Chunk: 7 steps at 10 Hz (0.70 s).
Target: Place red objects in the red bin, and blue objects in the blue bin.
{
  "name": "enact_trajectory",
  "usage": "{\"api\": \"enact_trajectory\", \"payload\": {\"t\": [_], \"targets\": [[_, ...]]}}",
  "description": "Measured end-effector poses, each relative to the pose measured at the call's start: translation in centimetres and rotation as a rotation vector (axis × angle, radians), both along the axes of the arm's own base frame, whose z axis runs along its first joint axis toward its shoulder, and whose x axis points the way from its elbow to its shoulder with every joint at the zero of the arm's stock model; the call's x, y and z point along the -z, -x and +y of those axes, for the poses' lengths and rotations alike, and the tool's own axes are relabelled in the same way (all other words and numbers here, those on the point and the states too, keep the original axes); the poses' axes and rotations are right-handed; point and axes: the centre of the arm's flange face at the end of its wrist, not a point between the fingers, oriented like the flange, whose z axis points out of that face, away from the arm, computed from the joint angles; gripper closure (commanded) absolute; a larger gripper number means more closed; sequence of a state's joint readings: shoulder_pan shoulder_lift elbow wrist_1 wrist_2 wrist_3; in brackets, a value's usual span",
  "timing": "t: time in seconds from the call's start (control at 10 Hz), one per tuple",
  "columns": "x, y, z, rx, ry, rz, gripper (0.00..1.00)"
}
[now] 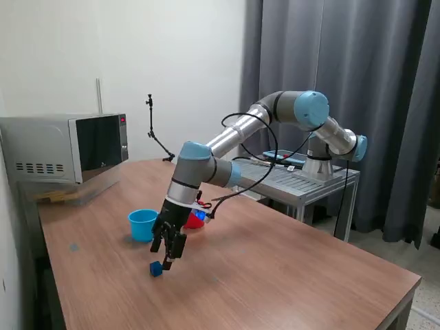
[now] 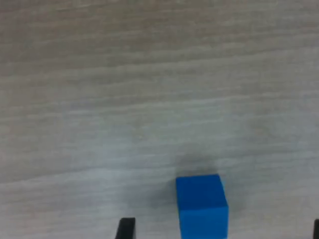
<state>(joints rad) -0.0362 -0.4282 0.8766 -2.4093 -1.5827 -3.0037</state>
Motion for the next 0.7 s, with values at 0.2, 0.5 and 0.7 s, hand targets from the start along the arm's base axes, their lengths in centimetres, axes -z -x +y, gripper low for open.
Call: {"api": "enact_trajectory", "payload": {"t": [0.2, 0.5, 0.7], "targets": [[0.82, -0.07, -0.01, 0.001, 0.000, -0.009, 0.00], [1.37, -0.07, 0.06, 0.003, -0.001, -0.013, 0.00], [1.31, 0.01, 0.06, 0.003, -0.001, -0.009, 0.00]]}}
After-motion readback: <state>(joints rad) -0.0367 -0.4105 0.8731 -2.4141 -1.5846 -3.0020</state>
